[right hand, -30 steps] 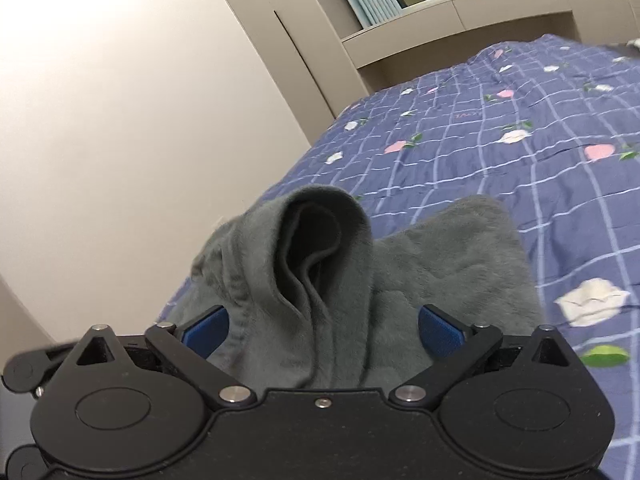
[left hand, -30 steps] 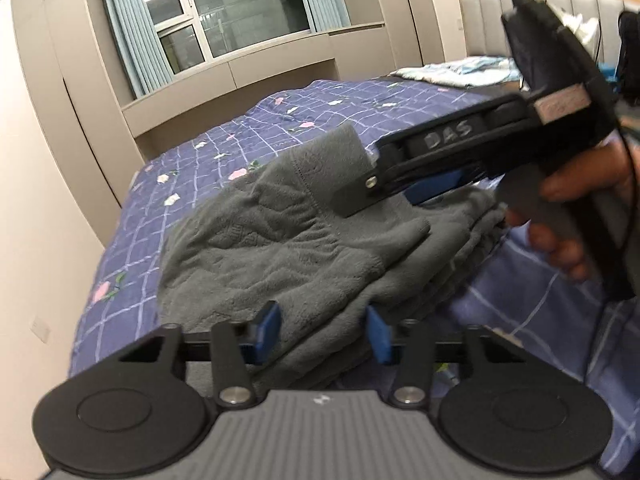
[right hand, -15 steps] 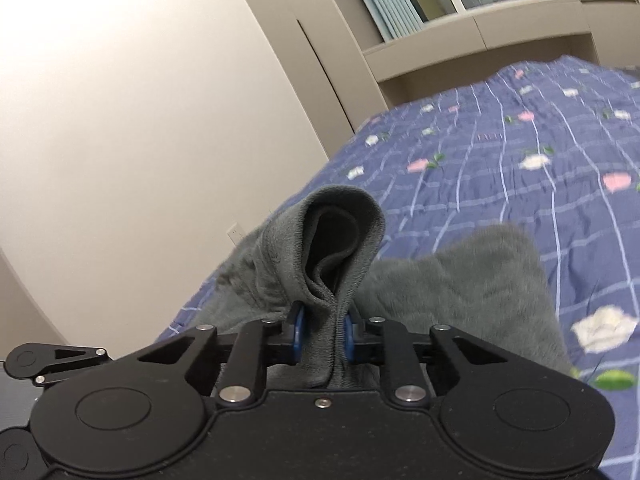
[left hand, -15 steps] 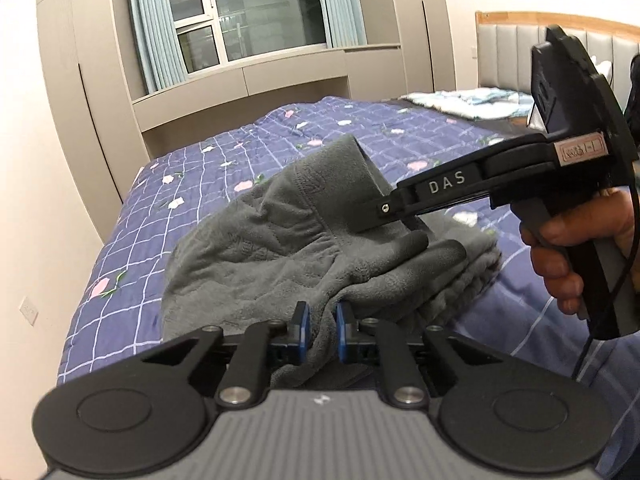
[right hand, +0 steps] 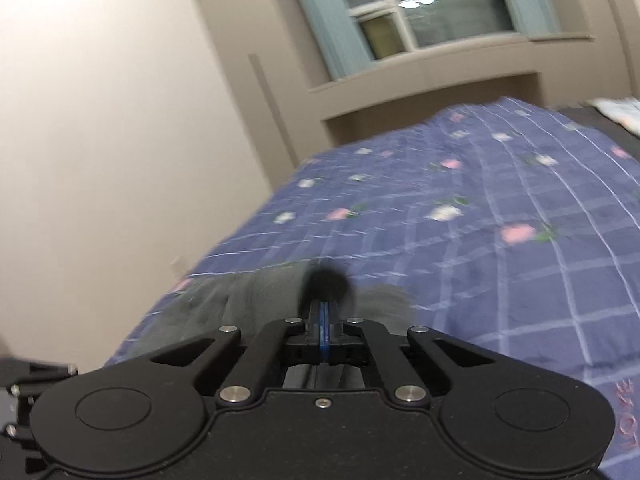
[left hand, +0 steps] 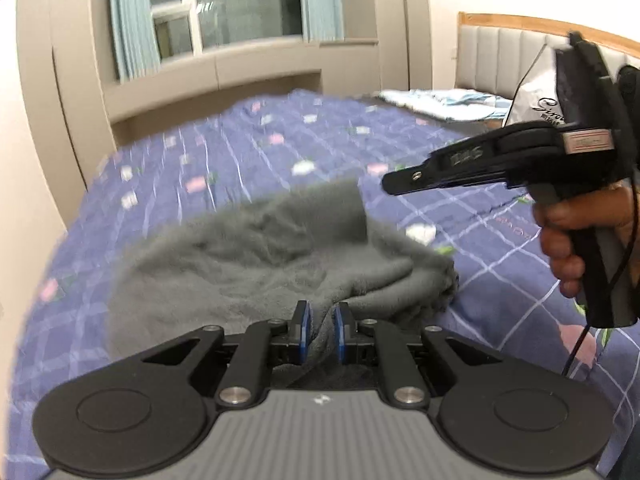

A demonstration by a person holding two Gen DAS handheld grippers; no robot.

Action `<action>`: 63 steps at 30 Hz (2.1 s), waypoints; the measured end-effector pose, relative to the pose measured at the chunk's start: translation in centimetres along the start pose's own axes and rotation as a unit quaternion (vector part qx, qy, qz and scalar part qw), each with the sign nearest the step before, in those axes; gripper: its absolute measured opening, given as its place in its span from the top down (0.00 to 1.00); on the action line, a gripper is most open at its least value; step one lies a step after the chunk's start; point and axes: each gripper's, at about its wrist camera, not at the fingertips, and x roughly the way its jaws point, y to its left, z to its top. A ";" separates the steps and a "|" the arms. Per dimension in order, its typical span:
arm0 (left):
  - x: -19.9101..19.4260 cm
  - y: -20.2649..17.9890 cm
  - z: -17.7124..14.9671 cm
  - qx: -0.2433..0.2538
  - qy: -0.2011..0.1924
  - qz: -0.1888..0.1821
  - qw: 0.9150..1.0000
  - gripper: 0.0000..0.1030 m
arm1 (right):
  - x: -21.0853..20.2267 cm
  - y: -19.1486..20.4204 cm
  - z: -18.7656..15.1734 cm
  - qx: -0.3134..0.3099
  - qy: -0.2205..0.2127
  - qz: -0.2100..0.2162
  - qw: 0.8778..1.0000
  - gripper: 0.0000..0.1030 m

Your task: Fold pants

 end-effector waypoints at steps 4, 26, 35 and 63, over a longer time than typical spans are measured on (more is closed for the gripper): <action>0.3 -0.2 -0.8 0.012 -0.001 0.005 1.000 0.87 | 0.9 -2.1 -1.5 0.021 0.028 -0.007 0.999 0.99; 0.5 -0.8 -0.9 0.007 -0.001 0.013 1.000 0.88 | 5.4 1.5 -1.8 0.004 0.067 0.026 0.997 0.71; 0.9 -2.1 -0.2 0.021 -0.003 0.000 1.000 0.90 | 2.9 1.2 -0.7 -0.017 0.031 0.002 0.999 0.86; 1.6 12.8 3.5 -0.186 0.015 0.182 0.966 0.00 | 4.9 4.7 -0.3 -0.106 -0.022 -0.117 0.987 0.01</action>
